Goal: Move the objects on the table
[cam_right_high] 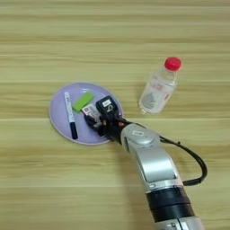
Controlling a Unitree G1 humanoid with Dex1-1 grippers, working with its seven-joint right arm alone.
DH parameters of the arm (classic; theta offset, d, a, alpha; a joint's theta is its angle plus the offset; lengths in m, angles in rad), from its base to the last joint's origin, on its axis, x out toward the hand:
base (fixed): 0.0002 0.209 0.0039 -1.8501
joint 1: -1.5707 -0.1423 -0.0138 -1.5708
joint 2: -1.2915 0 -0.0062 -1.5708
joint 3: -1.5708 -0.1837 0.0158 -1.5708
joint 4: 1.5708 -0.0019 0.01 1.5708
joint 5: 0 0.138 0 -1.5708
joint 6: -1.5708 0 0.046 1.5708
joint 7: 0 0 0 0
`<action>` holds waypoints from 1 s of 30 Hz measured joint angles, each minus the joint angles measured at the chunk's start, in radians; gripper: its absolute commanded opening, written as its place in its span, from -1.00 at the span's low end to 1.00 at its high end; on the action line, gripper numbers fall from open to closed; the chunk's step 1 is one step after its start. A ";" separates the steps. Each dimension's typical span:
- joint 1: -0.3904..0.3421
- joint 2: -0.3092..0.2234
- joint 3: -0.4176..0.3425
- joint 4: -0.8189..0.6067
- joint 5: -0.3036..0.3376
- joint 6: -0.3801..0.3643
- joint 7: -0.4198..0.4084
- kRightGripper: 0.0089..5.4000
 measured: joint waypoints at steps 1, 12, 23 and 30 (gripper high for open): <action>0.001 0.000 -0.001 -0.005 0.000 0.001 0.000 -0.22; 0.013 0.026 -0.048 -0.042 0.022 0.028 -0.043 -0.23; -0.013 0.061 -0.091 -0.138 0.047 0.047 -0.089 -0.23; -0.073 0.044 -0.179 -0.295 0.075 0.088 -0.125 -0.23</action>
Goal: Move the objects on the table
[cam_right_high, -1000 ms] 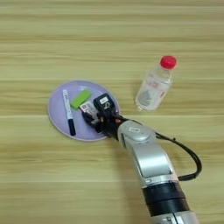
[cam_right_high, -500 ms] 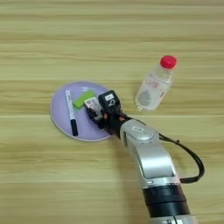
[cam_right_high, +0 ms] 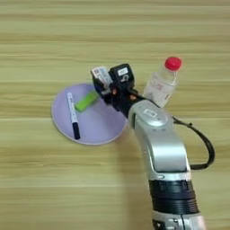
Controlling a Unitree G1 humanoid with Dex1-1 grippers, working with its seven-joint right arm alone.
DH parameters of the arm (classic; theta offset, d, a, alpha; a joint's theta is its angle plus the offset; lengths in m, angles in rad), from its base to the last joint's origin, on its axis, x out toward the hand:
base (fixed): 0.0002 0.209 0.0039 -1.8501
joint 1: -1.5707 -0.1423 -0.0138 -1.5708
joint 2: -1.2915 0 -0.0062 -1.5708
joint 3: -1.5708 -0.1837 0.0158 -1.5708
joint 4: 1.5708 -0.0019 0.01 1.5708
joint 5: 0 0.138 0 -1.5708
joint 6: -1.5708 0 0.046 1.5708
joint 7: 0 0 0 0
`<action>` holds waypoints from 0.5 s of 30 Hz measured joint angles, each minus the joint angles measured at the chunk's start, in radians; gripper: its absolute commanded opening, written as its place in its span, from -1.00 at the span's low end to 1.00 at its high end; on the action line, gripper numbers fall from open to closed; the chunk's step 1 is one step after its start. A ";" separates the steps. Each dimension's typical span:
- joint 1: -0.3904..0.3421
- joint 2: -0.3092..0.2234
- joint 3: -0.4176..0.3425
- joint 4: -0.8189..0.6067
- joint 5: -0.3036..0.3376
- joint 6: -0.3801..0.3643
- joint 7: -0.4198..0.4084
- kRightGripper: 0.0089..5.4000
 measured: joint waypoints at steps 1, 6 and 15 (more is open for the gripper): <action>-0.003 -0.004 -0.012 -0.011 0.002 0.002 -0.002 -0.23; -0.009 -0.037 -0.115 -0.121 0.011 0.002 -0.050 -0.23; -0.014 -0.080 -0.276 -0.240 0.059 0.014 -0.089 -0.23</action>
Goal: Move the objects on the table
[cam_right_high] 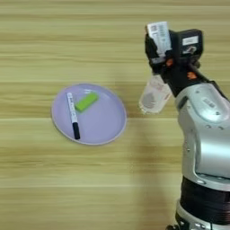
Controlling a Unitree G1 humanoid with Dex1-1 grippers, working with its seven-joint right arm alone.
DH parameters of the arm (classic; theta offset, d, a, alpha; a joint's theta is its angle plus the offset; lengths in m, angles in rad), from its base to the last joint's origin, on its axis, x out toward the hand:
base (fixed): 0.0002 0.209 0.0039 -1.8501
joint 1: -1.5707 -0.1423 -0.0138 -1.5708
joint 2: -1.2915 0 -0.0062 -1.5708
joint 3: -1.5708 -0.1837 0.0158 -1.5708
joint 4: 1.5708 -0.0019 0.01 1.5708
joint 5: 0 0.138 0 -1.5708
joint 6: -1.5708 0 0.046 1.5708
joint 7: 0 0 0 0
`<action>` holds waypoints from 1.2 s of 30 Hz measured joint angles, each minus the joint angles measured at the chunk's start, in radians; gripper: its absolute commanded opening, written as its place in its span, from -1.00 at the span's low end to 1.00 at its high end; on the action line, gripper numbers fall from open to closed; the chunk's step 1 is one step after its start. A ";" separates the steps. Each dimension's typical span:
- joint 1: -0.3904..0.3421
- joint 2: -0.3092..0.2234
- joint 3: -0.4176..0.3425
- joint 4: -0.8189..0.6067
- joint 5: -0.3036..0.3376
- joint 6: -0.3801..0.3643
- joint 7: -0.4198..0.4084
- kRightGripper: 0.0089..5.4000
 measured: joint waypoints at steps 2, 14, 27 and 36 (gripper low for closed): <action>0.000 -0.011 -0.031 -0.009 0.014 0.008 -0.001 -0.23; 0.118 -0.052 -0.187 0.075 0.025 -0.012 -0.003 -0.23; 0.175 -0.033 -0.219 0.331 0.028 -0.081 -0.021 -0.23; 0.156 -0.047 -0.136 0.594 0.000 -0.144 -0.002 -0.23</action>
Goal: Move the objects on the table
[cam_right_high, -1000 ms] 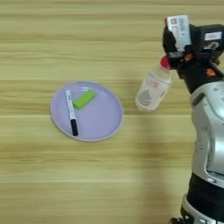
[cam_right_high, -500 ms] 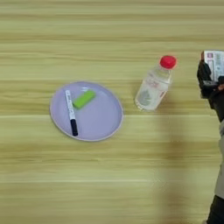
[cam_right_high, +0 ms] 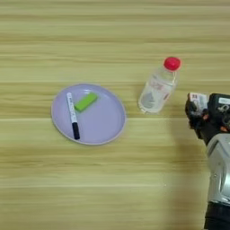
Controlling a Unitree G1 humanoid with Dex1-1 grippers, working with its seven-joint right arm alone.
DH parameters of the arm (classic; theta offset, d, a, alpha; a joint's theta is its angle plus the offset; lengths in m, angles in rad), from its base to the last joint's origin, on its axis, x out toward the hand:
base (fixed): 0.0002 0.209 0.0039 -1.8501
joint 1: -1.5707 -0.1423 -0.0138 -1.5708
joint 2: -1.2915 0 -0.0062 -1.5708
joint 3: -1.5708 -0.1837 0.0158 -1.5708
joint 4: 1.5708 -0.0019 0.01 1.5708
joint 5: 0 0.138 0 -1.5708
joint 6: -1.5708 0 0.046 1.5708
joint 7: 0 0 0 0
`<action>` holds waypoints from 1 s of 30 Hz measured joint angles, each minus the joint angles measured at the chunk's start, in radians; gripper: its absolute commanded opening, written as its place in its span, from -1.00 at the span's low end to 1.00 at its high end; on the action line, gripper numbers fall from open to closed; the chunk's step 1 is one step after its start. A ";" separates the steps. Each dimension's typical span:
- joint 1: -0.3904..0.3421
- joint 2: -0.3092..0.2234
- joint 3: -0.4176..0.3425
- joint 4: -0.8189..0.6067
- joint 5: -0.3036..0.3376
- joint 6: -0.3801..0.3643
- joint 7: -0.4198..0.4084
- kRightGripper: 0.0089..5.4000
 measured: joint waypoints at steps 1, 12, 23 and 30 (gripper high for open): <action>-0.003 -0.003 0.006 0.027 -0.004 -0.006 0.000 -0.23; -0.033 -0.016 0.047 0.193 -0.011 -0.078 0.003 -0.23; -0.062 -0.025 0.083 0.287 -0.021 -0.138 0.004 -0.23; -0.067 -0.029 0.090 0.316 -0.023 -0.155 0.003 0.08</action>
